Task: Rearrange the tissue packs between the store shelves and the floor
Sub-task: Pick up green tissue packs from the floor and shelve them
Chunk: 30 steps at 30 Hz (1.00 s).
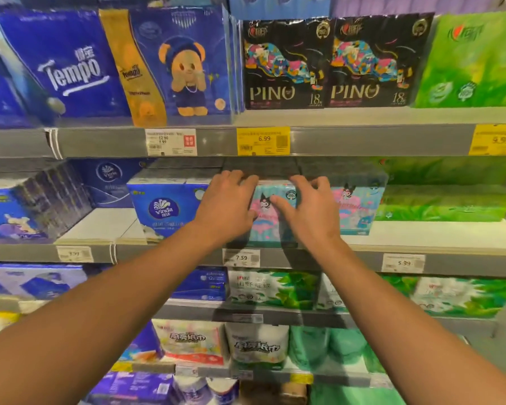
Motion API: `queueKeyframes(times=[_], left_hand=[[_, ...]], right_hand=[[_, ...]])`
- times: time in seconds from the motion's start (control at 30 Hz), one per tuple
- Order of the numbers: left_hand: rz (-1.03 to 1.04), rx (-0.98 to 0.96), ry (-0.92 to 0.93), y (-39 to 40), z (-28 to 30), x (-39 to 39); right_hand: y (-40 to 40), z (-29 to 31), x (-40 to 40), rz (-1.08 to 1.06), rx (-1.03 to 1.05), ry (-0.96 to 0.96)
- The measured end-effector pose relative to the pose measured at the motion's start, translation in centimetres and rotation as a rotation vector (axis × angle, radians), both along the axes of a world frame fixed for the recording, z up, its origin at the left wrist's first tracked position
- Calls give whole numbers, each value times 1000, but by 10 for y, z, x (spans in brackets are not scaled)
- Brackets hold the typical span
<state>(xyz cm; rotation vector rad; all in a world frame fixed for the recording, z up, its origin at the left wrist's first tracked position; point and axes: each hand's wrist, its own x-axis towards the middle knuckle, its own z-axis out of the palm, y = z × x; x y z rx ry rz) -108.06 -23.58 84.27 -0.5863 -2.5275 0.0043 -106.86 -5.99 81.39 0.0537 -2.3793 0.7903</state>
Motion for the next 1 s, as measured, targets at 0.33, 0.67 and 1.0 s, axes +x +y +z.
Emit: queueKeyframes(times=[0.33,0.67,1.0], left_hand=[[19,45,22,-5,-5,-5],[206,42,-64,-24,-9,-7],[-88,53,30,-25,-8,15]], right_hand=[[2,-9,-4,50,9,-33],[2,-7,1,-23,45,-72],[-28,-5,61,-220,13,-145]])
